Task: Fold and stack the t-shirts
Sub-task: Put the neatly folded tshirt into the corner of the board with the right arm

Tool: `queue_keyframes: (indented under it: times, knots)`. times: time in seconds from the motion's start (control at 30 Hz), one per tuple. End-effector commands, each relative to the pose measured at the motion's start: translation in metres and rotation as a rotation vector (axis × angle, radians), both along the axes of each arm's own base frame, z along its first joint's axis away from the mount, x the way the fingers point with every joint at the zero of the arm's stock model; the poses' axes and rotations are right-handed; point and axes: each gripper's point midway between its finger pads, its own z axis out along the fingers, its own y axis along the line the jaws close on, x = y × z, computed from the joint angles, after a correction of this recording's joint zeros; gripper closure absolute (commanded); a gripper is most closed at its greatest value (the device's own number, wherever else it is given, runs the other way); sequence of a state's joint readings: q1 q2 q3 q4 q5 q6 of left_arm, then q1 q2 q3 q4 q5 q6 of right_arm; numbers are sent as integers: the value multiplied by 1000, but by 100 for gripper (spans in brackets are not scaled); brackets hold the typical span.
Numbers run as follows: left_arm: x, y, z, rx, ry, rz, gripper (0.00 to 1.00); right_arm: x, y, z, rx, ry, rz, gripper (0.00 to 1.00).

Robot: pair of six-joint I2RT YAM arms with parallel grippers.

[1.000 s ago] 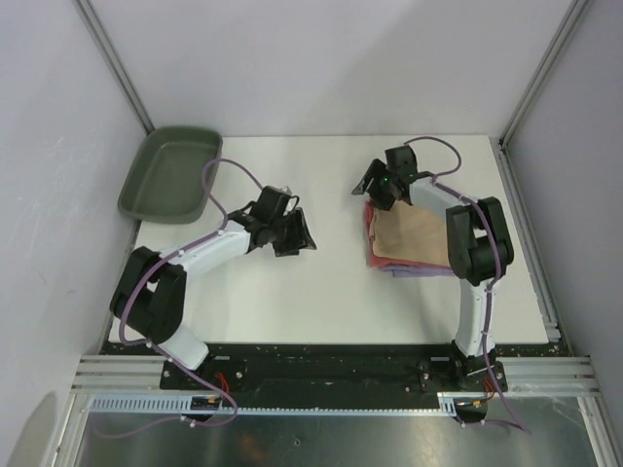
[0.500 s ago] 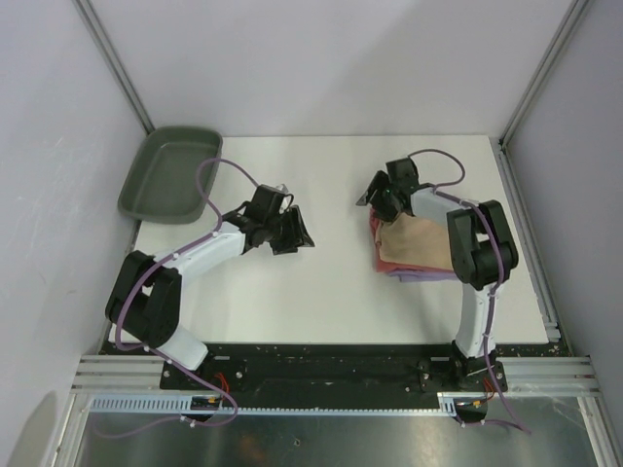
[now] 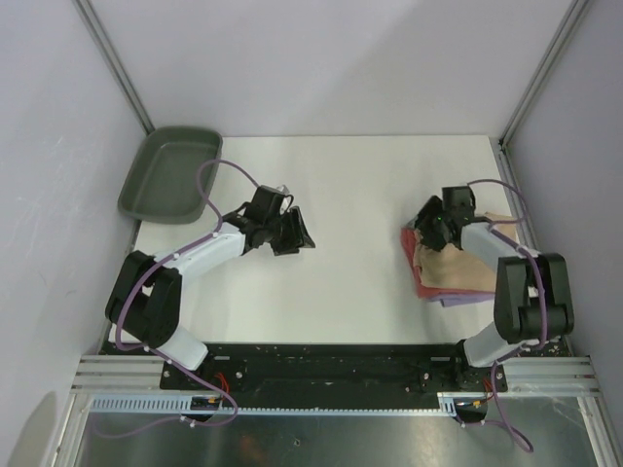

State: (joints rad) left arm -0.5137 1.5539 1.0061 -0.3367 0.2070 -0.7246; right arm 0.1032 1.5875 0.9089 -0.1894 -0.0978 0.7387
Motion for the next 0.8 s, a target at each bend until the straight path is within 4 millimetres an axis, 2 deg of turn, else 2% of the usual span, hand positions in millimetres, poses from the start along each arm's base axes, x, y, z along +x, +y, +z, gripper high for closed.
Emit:
queue_keyframes:
  times: [0.0,0.17,0.33,0.43,0.77]
  knots:
    - [1,-3,16,-40,-52,-23,45,-41,-38,-5,-58,62,-57,34]
    - [0,-4,17,-46,-51,-25,45,-68,-62,-6,-63,78,-111,34]
    - [0,-5,16,-48,-48,-25,45,-78,-80,-2,-69,67,-156,34]
    - [0,-5,15,-48,-46,-25,45,-71,-81,0,-51,39,-155,34]
    - [-2,-4,16,-53,-50,-23,45,-25,-93,-20,-9,8,-214,35]
